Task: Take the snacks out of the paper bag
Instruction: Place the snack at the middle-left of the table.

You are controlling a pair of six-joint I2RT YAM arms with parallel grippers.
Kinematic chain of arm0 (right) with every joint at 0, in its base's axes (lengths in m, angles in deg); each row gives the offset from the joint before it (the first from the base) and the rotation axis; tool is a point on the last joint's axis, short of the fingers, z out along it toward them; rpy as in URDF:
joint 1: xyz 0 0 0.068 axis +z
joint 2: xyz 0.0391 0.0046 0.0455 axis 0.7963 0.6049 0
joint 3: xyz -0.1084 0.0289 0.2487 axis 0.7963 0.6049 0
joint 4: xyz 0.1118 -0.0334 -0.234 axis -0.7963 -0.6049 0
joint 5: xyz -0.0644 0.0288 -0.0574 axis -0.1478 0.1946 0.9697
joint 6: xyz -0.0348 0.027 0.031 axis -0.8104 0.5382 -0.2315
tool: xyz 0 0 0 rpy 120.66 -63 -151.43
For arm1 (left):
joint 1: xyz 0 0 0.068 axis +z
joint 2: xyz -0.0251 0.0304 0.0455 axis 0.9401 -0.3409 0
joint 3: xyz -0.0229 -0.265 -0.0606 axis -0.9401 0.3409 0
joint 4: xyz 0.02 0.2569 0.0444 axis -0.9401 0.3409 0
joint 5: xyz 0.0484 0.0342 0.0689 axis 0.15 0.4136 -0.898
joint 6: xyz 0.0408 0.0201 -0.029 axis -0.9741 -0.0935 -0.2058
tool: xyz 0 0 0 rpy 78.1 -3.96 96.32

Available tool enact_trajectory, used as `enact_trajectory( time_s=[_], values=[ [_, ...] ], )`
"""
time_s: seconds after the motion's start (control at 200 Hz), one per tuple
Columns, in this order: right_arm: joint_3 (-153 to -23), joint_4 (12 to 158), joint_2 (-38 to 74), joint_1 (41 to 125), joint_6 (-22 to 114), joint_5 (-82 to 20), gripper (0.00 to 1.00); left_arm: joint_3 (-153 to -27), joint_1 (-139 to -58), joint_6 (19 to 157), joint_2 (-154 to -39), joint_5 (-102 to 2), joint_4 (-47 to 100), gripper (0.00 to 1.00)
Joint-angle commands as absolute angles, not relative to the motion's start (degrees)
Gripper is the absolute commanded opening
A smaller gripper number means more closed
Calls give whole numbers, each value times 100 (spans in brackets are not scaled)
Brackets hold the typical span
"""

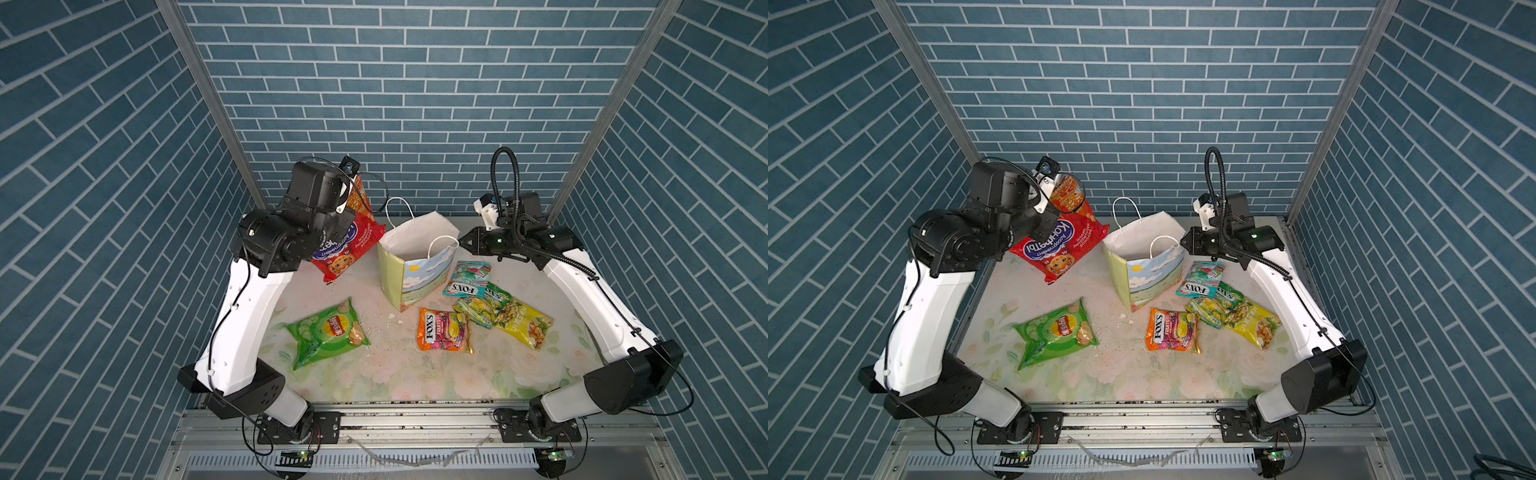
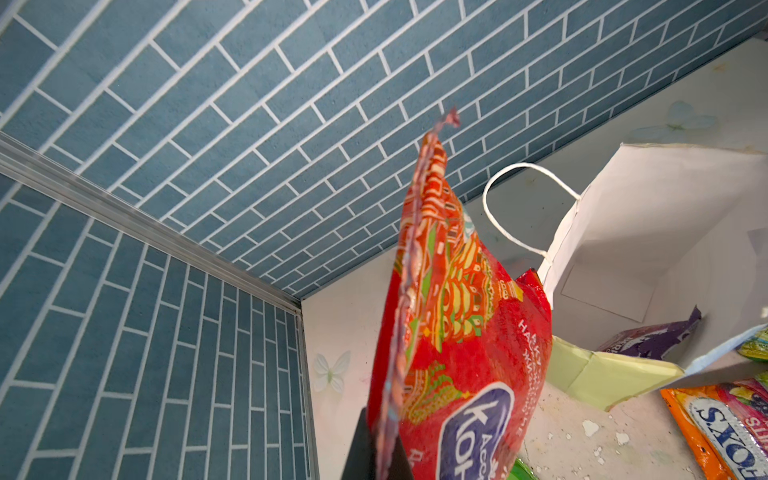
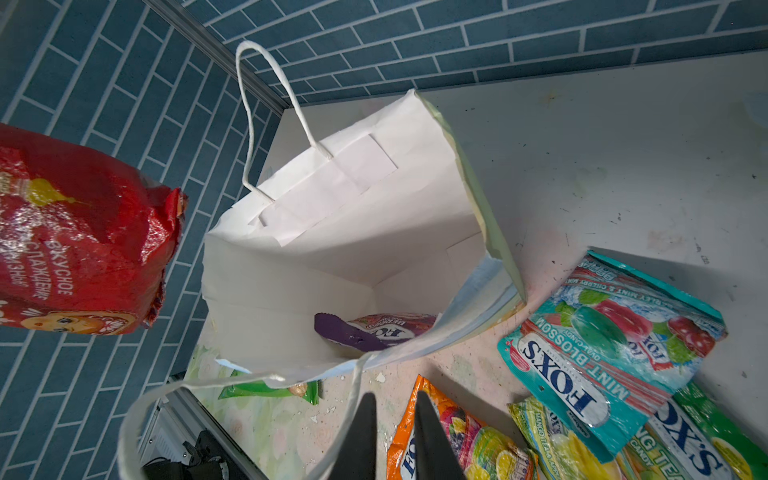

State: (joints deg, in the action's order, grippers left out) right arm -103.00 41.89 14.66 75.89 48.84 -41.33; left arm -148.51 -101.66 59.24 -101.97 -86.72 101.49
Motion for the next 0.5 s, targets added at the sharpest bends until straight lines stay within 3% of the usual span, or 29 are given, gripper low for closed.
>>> enact_trajectory(
  time_s=[0.0,0.495],
  values=[
    [-10190,4043,1211,7612,4735,-4027,18,-14844,-10069,6231,-9918,-8897,9799,1],
    [-10089,3964,1037,7611,4779,-3889,18,-13487,-9413,6854,-9693,-8159,9551,1]
  ],
)
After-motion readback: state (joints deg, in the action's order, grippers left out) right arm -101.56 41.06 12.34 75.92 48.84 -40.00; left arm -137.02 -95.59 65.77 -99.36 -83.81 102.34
